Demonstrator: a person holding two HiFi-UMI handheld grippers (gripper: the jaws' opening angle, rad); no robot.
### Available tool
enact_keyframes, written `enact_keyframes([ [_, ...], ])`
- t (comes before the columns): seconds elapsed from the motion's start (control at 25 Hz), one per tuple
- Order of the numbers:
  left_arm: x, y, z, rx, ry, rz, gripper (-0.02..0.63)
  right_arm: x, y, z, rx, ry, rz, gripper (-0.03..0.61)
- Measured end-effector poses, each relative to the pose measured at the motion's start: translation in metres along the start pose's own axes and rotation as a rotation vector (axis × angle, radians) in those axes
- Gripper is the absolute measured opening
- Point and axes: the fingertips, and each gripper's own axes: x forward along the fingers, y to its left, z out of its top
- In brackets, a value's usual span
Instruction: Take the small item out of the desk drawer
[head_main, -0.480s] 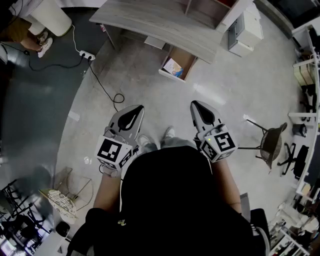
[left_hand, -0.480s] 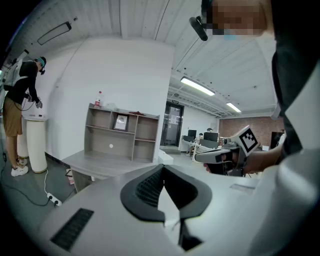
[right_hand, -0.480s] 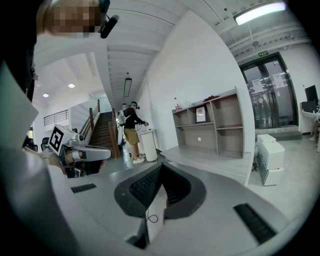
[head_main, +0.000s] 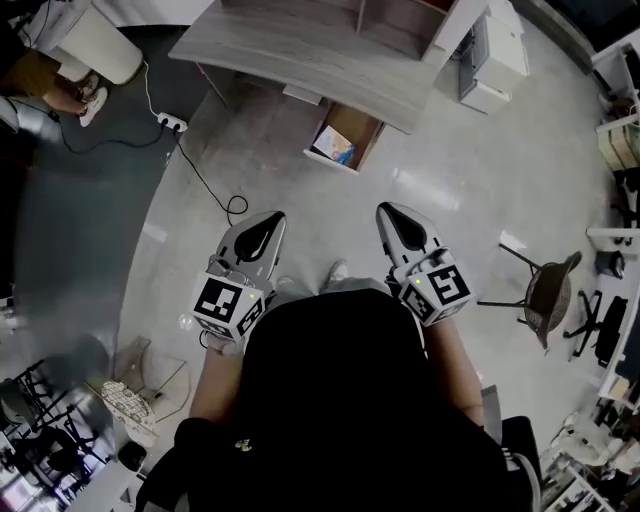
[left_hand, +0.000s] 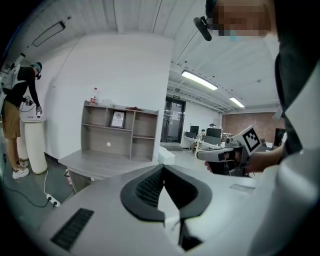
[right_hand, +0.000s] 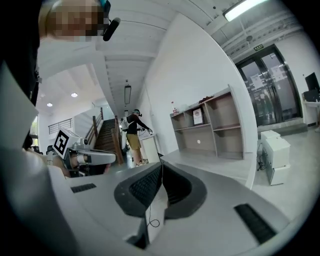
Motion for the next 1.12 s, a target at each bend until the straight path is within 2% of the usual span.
enact_keyframes([
  [0.16, 0.021, -0.003, -0.005, -0.003, 0.034, 0.003, 0.008, 0.003, -0.024, -0.004, 0.025, 0.008, 0.003, -0.002],
  [0.28, 0.037, 0.003, -0.009, -0.029, 0.052, -0.010, 0.008, 0.009, -0.041, -0.004, 0.040, 0.003, -0.027, -0.002],
  [0.56, 0.084, 0.044, -0.001, -0.051, 0.068, -0.055, 0.008, 0.051, -0.075, 0.005, 0.053, 0.011, -0.082, -0.002],
  [0.72, 0.106, 0.082, 0.000, -0.055, 0.098, -0.121, 0.008, 0.089, -0.082, 0.010, 0.045, 0.037, -0.118, -0.002],
  [0.84, 0.125, 0.113, -0.007, -0.021, 0.154, -0.174, 0.008, 0.123, -0.086, 0.015, 0.040, 0.046, -0.146, -0.002],
  [1.12, 0.173, 0.160, -0.026, 0.061, 0.283, -0.373, 0.009, 0.169, -0.090, 0.017, 0.032, 0.071, -0.273, -0.002],
])
